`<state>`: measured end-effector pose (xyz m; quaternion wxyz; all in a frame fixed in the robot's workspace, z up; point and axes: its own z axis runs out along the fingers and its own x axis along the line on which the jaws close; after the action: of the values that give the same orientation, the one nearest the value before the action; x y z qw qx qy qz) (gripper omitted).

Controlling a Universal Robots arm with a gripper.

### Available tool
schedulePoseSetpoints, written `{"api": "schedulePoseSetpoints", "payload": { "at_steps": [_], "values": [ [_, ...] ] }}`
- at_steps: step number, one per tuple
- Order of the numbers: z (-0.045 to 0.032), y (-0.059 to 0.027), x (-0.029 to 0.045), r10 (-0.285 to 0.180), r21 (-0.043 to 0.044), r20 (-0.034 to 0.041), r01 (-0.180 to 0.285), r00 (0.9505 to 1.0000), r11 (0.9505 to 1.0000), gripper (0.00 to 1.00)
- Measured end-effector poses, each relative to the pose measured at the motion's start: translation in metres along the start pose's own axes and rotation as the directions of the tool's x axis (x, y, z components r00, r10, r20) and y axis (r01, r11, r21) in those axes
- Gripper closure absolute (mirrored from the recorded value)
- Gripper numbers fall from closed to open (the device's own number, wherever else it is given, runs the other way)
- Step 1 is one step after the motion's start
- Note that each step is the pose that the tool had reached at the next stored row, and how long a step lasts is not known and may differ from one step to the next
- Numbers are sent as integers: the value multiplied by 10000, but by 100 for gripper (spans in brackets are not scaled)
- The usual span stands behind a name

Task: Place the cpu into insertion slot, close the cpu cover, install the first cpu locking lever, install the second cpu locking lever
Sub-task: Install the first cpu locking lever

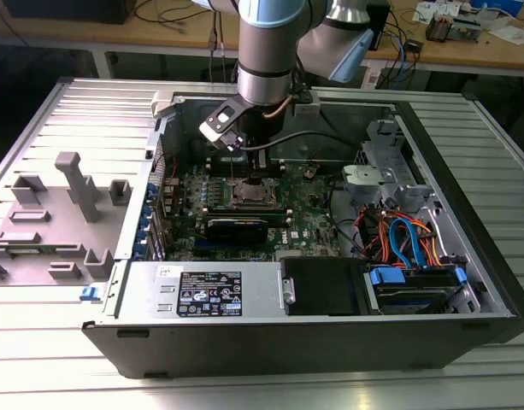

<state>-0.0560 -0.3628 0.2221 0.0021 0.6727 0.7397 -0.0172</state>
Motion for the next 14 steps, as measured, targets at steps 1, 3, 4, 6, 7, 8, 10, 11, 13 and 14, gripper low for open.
{"api": "schedulePoseSetpoints", "payload": {
  "at_steps": [1, 3, 4, 6, 7, 8, 10, 11, 13, 14],
  "values": [
    [0, 0, 0, 0, -1, -1, 0, 10000, 10000, 89],
    [-1, 0, -1, 0, 2, 2, 0, 10000, 10000, 89],
    [-1, 0, -1, 0, 2, 2, 0, 10000, 10000, 89],
    [-1, 0, -1, 0, 3, 2, 0, 10000, 10000, 89],
    [-1, 0, -1, 0, 2, 2, 0, 10000, 10000, 89],
    [-1, 0, -1, 0, 3, 2, 0, 10000, 10000, 89],
    [-1, 0, 0, 0, 2, 1, 0, 10000, 10000, 89],
    [-5, 0, -1, 0, 3, 3, 0, 10000, 10000, 89],
    [-34, -1, -2, 0, 3, 3, 0, 10000, 10000, 89],
    [-57, -1, -2, 0, 3, 3, 0, 10000, 10000, 89]
  ]
}}
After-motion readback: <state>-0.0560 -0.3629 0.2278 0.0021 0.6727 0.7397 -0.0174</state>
